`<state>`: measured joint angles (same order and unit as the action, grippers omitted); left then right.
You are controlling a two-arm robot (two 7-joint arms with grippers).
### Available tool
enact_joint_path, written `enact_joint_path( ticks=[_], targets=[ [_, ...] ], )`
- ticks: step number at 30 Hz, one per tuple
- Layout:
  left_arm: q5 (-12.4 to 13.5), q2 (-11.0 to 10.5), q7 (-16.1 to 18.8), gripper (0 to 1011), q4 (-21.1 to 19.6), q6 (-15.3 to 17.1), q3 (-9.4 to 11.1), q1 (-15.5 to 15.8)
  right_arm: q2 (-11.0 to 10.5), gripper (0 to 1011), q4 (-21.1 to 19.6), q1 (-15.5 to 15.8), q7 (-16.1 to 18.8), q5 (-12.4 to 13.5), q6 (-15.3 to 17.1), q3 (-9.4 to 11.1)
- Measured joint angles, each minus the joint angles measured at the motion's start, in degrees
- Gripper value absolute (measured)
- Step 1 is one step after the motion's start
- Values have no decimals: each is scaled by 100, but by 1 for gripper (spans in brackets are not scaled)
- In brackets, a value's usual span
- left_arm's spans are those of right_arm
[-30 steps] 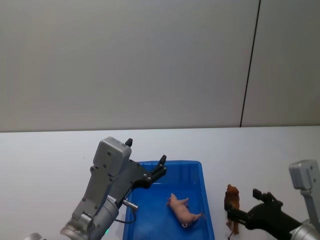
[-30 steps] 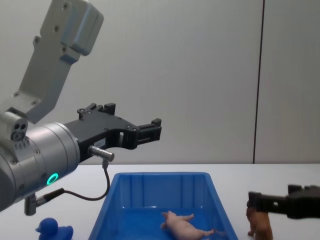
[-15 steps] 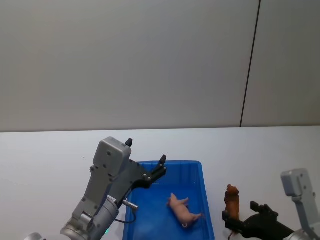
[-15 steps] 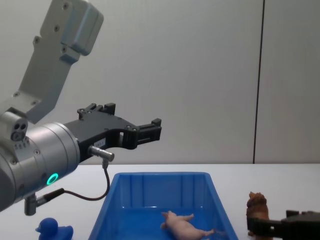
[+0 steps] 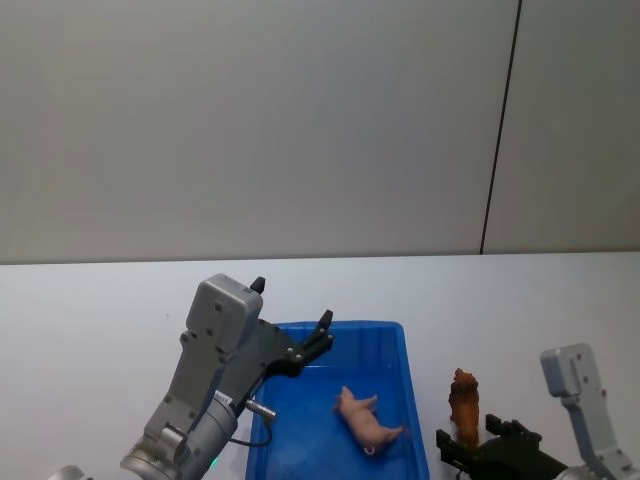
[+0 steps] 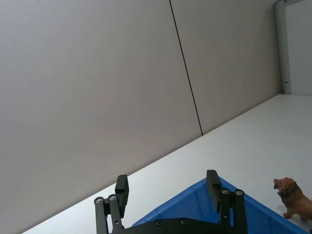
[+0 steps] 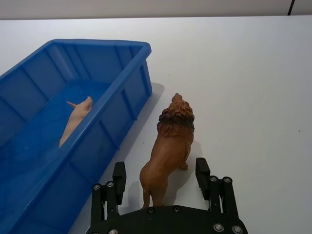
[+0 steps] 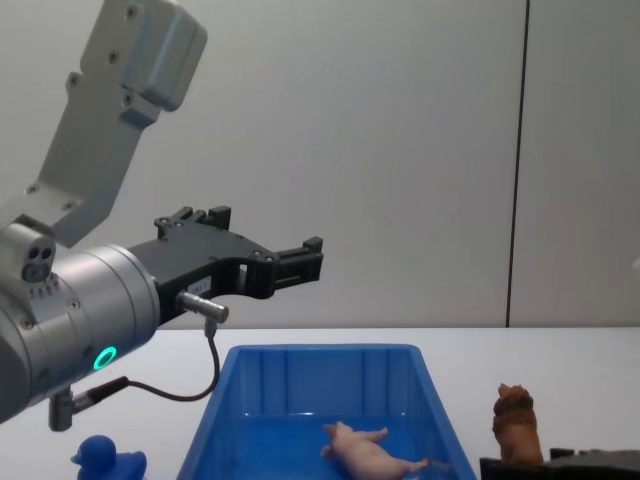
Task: Pick up the two dolls from the table and place them into the box.
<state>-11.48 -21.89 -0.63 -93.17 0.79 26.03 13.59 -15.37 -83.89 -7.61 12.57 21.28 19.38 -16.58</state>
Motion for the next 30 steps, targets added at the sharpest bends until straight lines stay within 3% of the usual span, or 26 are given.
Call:
enact_joint_path(
  ticks=[8, 12, 20, 30],
  targets=[
    [0, 0, 0, 1001, 0, 0, 0, 0, 75, 702, 127, -73, -83, -37, 13, -29],
    [0, 0, 0, 1001, 0, 0, 0, 0, 98, 539, 162, -93, -151, -54, -26, -34],
    [0, 0, 0, 1001, 0, 0, 0, 0, 112, 312, 172, -103, -306, -156, -191, -34],
    [0, 0, 0, 1001, 0, 0, 0, 0, 79, 301, 49, -69, -448, -332, -528, -11]
  ],
)
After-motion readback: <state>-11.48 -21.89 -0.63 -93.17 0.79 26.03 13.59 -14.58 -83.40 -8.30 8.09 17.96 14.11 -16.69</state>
